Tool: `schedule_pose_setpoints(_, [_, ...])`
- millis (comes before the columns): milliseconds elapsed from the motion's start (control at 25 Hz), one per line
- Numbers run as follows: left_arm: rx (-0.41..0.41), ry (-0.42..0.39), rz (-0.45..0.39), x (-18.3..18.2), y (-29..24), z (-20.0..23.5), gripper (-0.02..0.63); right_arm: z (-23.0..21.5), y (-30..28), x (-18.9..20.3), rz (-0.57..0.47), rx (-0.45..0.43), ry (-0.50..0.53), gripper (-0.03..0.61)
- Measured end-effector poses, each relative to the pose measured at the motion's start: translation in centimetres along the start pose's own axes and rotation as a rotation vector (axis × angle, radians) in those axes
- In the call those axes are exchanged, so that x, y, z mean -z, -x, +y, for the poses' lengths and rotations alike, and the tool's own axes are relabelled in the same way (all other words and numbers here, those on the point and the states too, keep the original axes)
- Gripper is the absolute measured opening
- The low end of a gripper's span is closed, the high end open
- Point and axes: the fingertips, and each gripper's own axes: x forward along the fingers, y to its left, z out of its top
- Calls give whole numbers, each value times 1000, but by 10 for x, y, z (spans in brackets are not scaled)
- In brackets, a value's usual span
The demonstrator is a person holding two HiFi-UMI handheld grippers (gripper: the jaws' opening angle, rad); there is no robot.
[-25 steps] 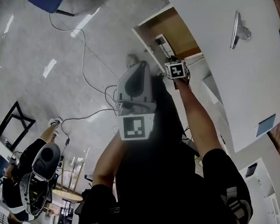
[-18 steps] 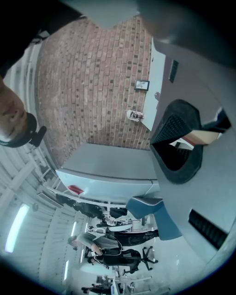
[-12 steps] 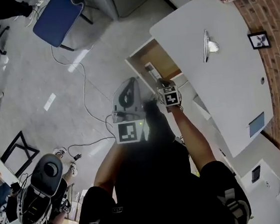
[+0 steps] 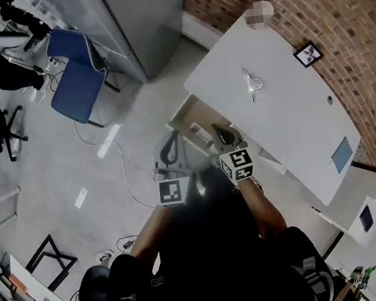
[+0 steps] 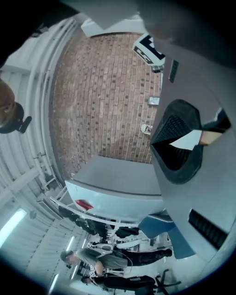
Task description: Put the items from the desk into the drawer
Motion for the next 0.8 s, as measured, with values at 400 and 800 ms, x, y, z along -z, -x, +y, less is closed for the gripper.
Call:
schedule_pose_setpoints(400, [127, -54, -34, -31, -39, -47, 0, -81, 67, -53, -143, 200, -35, 0])
schedule_pose_setpoints(800, [91, -51, -42, -47, -109, -104, 0, -210, 54, -39, -93, 257, -75, 0])
